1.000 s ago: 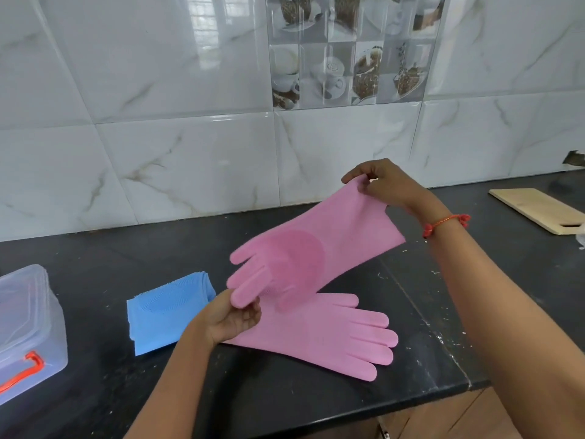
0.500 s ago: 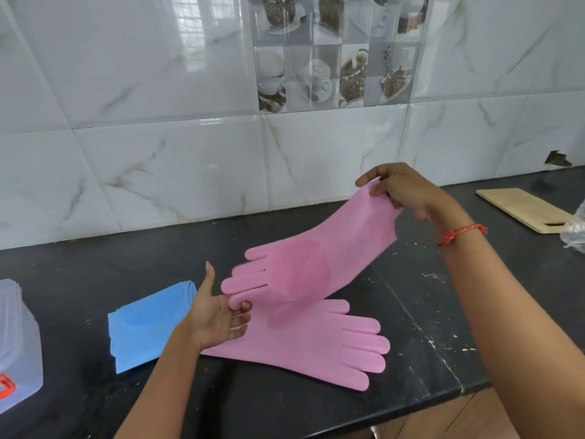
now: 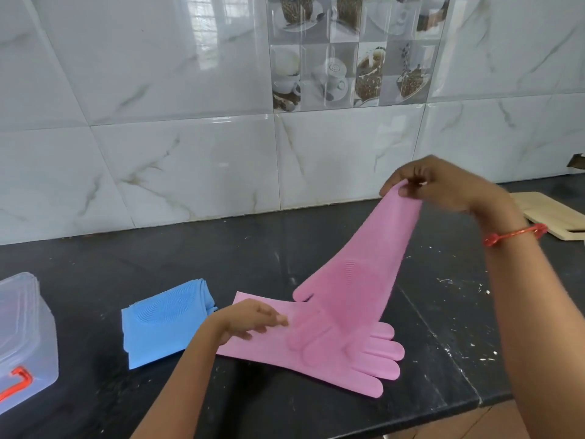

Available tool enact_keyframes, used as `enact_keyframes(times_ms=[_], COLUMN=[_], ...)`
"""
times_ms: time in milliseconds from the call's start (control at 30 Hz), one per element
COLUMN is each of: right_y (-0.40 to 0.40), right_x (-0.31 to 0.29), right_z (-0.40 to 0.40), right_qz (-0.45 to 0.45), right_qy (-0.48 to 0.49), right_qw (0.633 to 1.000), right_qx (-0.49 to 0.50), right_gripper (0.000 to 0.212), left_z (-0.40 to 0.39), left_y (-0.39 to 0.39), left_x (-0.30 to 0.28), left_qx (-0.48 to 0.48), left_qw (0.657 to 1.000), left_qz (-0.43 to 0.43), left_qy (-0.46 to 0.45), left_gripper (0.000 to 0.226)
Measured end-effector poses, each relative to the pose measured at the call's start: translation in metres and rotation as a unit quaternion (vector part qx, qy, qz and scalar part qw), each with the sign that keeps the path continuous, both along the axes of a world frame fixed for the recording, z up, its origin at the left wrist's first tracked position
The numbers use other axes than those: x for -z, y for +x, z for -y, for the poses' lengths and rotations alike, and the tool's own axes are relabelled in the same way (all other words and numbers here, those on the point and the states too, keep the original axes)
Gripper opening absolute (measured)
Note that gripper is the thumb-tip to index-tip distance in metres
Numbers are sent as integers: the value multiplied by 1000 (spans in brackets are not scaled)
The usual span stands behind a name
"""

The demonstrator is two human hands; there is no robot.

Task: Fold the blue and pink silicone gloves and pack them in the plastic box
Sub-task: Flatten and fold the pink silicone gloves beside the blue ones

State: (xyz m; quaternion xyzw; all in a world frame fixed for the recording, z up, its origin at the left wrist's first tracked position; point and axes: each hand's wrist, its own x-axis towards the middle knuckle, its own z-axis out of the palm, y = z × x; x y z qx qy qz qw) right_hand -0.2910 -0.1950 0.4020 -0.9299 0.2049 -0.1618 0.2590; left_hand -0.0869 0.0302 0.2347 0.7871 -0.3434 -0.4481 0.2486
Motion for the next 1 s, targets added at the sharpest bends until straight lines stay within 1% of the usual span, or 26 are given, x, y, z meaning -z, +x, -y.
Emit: enact_keyframes(times_ms=[33, 100, 167, 233, 300, 367, 400, 467, 500, 533, 567, 600, 633, 667, 700, 733, 800, 833, 867, 900, 933, 967, 1000], right_y=[-2, -5, -7, 3, 30, 69, 90, 125, 139, 150, 156, 159, 158, 154, 148, 140, 119, 108, 95, 81, 67, 53, 41], right_x=[-12, -32, -49, -58, -54, -30, -12, 32, 58, 86, 112, 136, 154, 169, 179, 185, 192, 196, 200, 206, 209, 210, 209], right_z=[-3, -9, -16, -25, -40, -59, -72, -95, -104, -113, -122, -128, -135, -138, -137, -130, -103, -85, -67, -50, -36, -26, -18], right_qz=[-2, -3, -11, -36, -91, -161, -193, -244, -256, -262, -258, -246, -221, -180, -131, -88, -45, -45, -63, -98, -141, -179, -203], right_qy=[-36, -119, -198, -257, -320, -348, -342, -321, -303, -274, -235, -184, -126, -71, -17, 42, 147, 175, 174, 146, 99, 62, 51], right_qw=[999, 993, 978, 962, 942, 921, 912, 891, 884, 882, 885, 895, 910, 927, 945, 961, 978, 980, 983, 981, 971, 952, 934], right_qx=[-11, 11, 65, 82, 32, -62, -114, -208, -248, -281, -308, -322, -327, -320, -299, -258, -143, -80, -7, 76, 165, 240, 290], right_gripper=[41, 49, 45, 41, 36, 25, 23, 31, 31, 27, 23, 20, 21, 23, 27, 33, 44, 48, 52, 54, 56, 60, 64], left_z=[4, 13, 21, 27, 30, 30, 29, 25, 23, 19, 14, 9, 4, -2, -6, -10, -11, -9, -7, -5, -3, -1, 0], left_y=[-2, -8, -14, -21, -25, -22, -20, -12, -9, -8, -5, -3, 1, 4, 8, 10, 16, 18, 19, 19, 20, 22, 23], left_x=[-4, -14, -25, -30, -28, -19, -15, -1, 7, 13, 22, 30, 39, 45, 50, 48, 47, 48, 48, 48, 48, 47, 48], left_qx=[-11, -33, -30, -11, -20, -78, -116, -191, -229, -265, -305, -348, -380, -389, -380, -358, -331, -330, -328, -320, -315, -312, -311], left_qw=[999, 994, 987, 985, 980, 964, 951, 914, 891, 862, 837, 812, 795, 787, 792, 803, 849, 870, 885, 897, 908, 918, 927], left_qz=[17, 8, -24, -47, -105, -183, -220, -288, -317, -347, -366, -382, -391, -405, -410, -415, -364, -325, -294, -269, -242, -211, -182], left_qy=[-29, -105, -154, -165, -169, -176, -181, -211, -232, -256, -269, -273, -266, -255, -244, -234, -192, -169, -153, -143, -132, -120, -107], left_gripper=[29, 36, 38, 42, 46, 59, 69, 84, 87, 85, 79, 75, 75, 79, 78, 74, 57, 48, 42, 39, 38, 37, 36])
